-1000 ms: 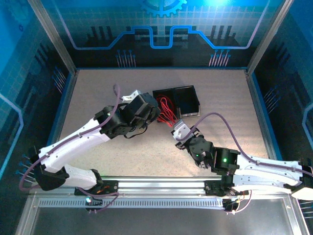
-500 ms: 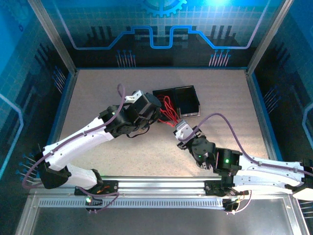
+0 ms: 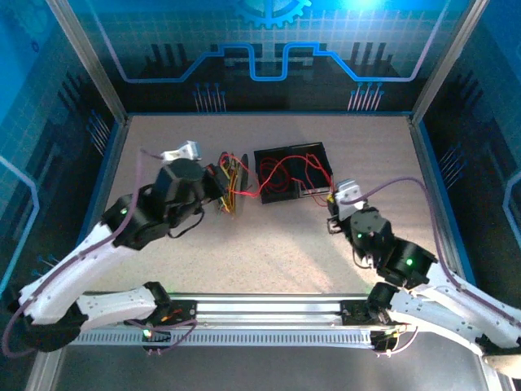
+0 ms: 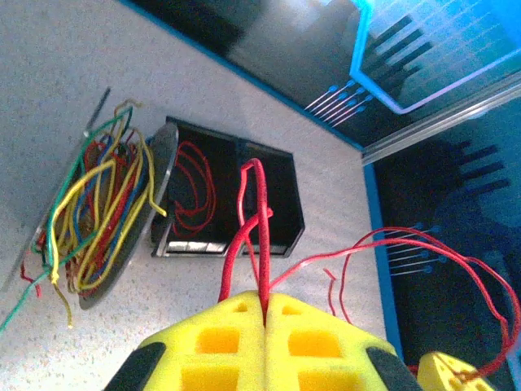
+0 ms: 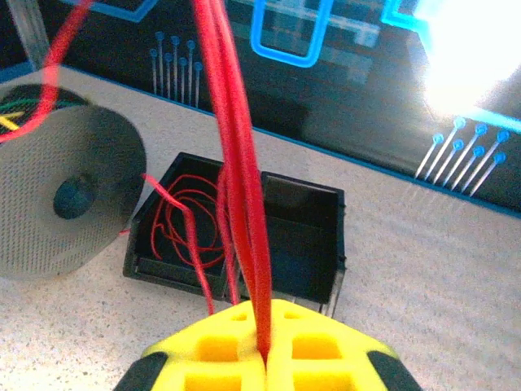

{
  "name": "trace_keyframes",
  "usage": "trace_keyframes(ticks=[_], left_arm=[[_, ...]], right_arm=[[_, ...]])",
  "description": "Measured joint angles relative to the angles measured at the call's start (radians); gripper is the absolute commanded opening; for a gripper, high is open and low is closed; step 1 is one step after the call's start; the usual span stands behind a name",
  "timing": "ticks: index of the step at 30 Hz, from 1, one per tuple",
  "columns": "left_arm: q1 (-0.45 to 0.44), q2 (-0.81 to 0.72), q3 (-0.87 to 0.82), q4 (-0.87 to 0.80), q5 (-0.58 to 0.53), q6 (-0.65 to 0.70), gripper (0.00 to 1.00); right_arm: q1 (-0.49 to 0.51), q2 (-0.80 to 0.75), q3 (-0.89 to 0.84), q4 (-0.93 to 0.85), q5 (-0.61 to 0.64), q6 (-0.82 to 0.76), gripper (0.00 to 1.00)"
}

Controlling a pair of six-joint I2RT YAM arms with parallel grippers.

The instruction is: Wrap the cables

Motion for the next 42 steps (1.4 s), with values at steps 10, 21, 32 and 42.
trace_keyframes(ticks=[10,21,32,42], left_arm=[[0.055,-0.096,-0.007,0.020,0.027,0.303,0.00],[0.085,-0.067,-0.026,0.151,0.135,0.406,0.00],[0.084,0.206,-0.064,0.392,0.300,0.354,0.00],[0.054,0.241,-0.064,0.439,0.317,0.348,0.00]], right_arm=[[-0.376,0.061,0.083,-0.223,-0.235,0.173,0.00],[-0.695,0.147,0.026,-0.230,-0.612,0.216,0.23],[-0.707,0.099,-0.008,-0.215,-0.821,0.216,0.92],[-0.719,0.109,0.069,-0.219,-0.901,0.200,0.66]])
